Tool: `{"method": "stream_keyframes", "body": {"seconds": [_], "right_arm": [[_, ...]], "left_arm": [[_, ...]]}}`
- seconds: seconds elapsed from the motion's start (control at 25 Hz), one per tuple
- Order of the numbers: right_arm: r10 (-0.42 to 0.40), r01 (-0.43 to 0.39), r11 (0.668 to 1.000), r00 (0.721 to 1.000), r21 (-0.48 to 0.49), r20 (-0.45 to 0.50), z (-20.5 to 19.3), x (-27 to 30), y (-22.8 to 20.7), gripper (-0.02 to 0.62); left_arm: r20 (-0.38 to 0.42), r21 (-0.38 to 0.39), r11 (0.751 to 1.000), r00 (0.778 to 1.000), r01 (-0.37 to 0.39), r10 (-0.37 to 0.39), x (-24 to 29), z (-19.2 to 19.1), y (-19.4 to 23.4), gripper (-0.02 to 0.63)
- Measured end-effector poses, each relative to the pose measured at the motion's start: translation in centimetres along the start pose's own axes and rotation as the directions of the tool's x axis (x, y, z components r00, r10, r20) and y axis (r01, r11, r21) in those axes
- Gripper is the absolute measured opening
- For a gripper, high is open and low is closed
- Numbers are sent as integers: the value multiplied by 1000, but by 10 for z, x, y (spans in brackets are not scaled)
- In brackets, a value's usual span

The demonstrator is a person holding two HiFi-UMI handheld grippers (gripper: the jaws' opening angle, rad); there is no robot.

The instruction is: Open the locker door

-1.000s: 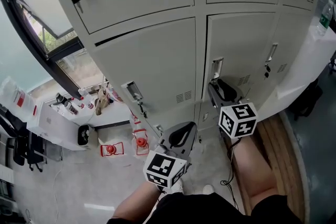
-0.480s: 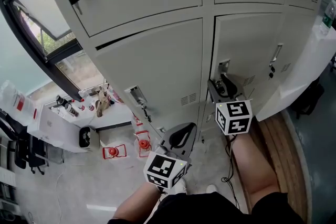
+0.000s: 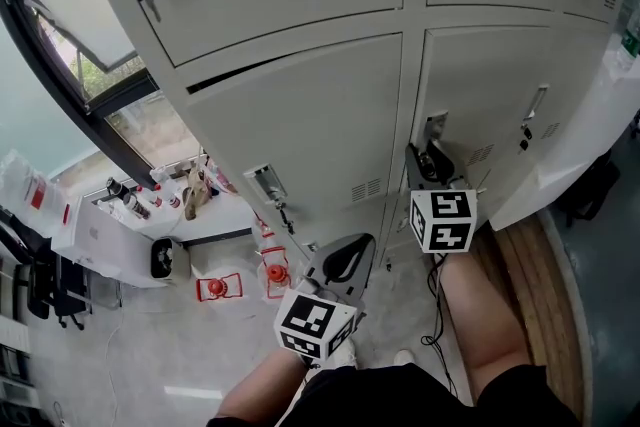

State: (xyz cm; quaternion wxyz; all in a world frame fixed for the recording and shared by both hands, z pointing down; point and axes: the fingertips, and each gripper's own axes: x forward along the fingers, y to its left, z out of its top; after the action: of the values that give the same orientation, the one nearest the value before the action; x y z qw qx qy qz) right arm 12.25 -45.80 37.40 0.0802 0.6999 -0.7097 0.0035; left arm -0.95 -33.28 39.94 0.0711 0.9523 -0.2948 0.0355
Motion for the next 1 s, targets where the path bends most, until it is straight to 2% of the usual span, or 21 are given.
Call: {"method": "stream_keyframes", "body": {"seconds": [0.24, 0.76, 1.0], "right_arm": [[18, -17, 999, 1000, 34, -4, -1, 2, 0, 163], [72, -72, 996, 997, 43, -4, -2, -8, 1, 161], [123, -123, 991, 992, 46, 11, -4, -22, 0, 160]], "left_arm": [[5, 0, 1000, 1000, 3, -3, 2, 1, 2, 17], [9, 9, 1000, 1000, 23, -23, 8, 5, -8, 17], [14, 14, 999, 999, 39, -39, 10, 8, -20, 17]]}}
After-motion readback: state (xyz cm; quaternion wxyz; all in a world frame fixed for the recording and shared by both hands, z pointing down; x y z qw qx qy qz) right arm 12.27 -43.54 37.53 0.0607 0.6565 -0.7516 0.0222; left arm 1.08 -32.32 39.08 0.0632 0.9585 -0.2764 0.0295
